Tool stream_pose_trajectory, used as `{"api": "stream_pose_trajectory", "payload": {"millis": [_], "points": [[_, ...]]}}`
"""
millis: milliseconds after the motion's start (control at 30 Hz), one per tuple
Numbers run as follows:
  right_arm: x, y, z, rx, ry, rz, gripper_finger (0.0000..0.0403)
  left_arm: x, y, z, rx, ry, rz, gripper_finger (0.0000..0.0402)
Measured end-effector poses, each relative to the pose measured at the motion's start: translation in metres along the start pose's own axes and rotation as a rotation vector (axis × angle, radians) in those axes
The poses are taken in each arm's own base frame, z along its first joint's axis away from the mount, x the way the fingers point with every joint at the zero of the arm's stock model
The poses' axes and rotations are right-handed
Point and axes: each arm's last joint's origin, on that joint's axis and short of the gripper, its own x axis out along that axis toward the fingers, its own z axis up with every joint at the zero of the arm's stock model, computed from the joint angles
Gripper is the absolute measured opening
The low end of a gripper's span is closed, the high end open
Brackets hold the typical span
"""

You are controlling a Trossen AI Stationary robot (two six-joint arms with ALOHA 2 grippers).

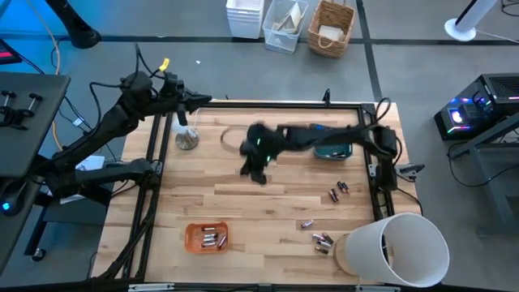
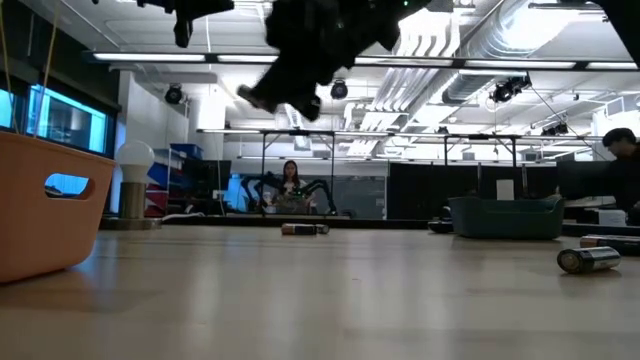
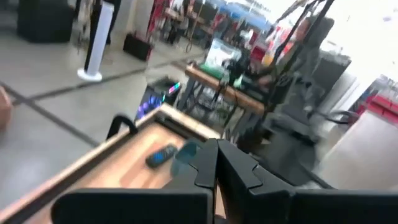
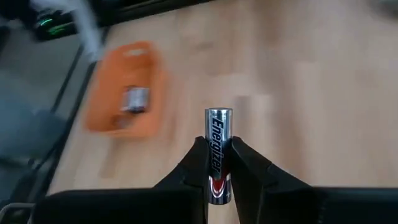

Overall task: Sort batteries
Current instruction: Put the silver battery into the orange bin

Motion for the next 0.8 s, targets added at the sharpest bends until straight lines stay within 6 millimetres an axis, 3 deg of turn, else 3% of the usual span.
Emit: {"api": "stream_pose_trajectory", "payload": {"millis": [167, 333, 667, 800], "points": [[0.052, 0.055, -0.012, -0.066, -0.018, 0.103, 0.0033, 0.002, -0.002, -0.01, 0.03, 0.086, -0.005, 0.0], [0.095, 0.085, -0.024, -0.014, -0.11, 0.134, 0.0033, 0.004, -0.006, -0.016, 0.073, 0.144, -0.023, 0.0], [0.143, 0.125, -0.017, -0.007, -0.145, 0.178, 0.0034, 0.007, -0.015, -0.02, 0.097, 0.166, -0.075, 0.0], [0.16, 0.127, -0.016, -0.021, -0.106, 0.131, 0.0094, 0.007, -0.016, -0.021, 0.099, 0.169, -0.085, 0.0]]}}
